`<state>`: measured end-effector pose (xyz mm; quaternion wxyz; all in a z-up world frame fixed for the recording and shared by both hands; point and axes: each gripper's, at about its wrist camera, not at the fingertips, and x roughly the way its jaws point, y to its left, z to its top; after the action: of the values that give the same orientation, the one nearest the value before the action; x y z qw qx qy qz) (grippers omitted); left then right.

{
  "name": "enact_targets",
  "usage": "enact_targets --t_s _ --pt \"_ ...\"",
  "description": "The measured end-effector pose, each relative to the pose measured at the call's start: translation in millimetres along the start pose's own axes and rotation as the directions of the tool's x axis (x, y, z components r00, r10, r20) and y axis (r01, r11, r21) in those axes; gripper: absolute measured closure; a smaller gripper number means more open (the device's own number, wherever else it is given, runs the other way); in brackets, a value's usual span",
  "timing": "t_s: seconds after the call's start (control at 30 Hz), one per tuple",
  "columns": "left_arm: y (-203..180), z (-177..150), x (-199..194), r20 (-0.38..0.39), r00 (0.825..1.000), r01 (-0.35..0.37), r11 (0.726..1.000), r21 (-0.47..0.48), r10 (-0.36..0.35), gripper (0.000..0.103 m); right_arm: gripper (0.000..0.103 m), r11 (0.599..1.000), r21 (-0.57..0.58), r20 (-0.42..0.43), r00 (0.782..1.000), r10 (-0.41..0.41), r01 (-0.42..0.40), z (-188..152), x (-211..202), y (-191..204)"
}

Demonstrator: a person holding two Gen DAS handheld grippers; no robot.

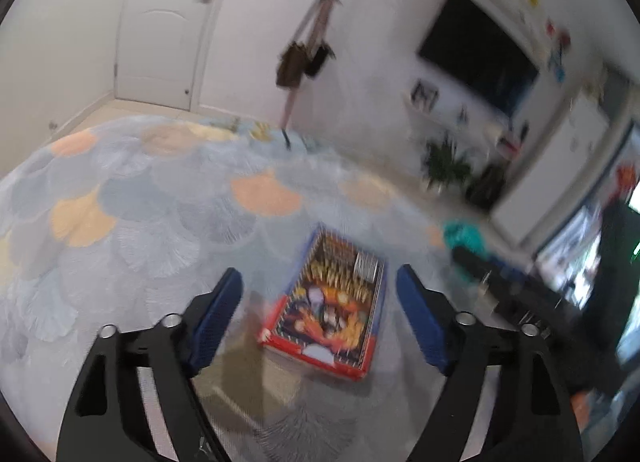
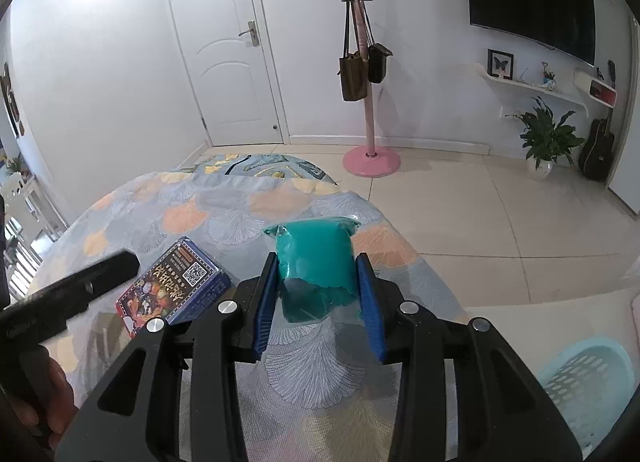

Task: Collect trash
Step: 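Grasp the boxed card game with the left tool while the right tool grasps the teal packet, then carry the card box and teal packet over the blue basket and open both tools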

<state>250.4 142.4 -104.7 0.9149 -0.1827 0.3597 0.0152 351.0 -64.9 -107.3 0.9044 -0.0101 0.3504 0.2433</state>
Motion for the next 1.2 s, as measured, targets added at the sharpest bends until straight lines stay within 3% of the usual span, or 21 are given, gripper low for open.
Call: enact_targets --t_s 0.03,0.13,0.2,0.33,0.43,0.57,0.7,0.8,1.0,1.2 --pt "-4.2 -1.2 9.6 -0.055 0.998 -0.022 1.000 0.021 0.023 0.020 0.068 1.000 0.003 -0.002 1.000 0.002 -0.002 -0.1 0.4 -0.5" --pt "-19.5 -2.4 13.8 -0.072 0.996 -0.039 0.994 0.098 0.047 0.018 0.068 1.000 0.003 -0.011 1.000 -0.002 0.002 -0.1 2.5 -1.3" --pt "-29.5 -3.2 18.7 -0.083 0.991 -0.092 0.984 0.152 0.105 0.019 0.068 1.000 -0.005 -0.014 1.000 -0.009 0.009 -0.1 3.4 0.9" --pt "-44.3 -10.2 24.0 -0.063 0.977 -0.186 0.954 0.235 0.206 0.037 0.068 0.999 -0.037 -0.012 0.999 -0.039 0.038 -0.5 5.9 10.2" --pt "-44.0 -9.6 22.1 -0.050 0.979 -0.183 0.956 0.229 0.199 0.042 0.068 0.996 -0.069 0.006 0.998 -0.056 0.057 -2.3 3.9 17.7" --pt "-38.6 -7.1 9.9 0.000 0.990 -0.139 0.973 0.183 0.141 0.045 0.068 0.996 -0.072 0.058 0.997 -0.051 0.055 -5.1 -7.3 17.9" --pt "-37.3 -6.5 -7.8 0.046 0.997 -0.062 0.987 0.147 0.056 0.046 0.068 1.000 0.008 0.092 0.996 0.009 -0.010 -5.8 -23.9 1.5" --pt "-51.1 -4.1 -21.4 0.084 0.996 -0.009 0.989 0.145 -0.004 0.046 0.068 0.998 0.056 0.115 0.993 0.008 -0.015 -12.8 -44.3 -11.1" --pt "-101.2 -6.2 -63.9 0.160 0.979 0.098 0.976 0.195 -0.130 0.046 0.068 0.994 0.103 0.218 0.974 -0.058 0.036 -22.8 -125.9 -38.3" --pt "-184.6 -27.2 -86.2 0.156 0.947 0.225 0.927 0.300 -0.280 0.046 0.068 0.973 0.179 0.234 0.954 -0.185 0.144 -46.4 -196.5 -79.1"
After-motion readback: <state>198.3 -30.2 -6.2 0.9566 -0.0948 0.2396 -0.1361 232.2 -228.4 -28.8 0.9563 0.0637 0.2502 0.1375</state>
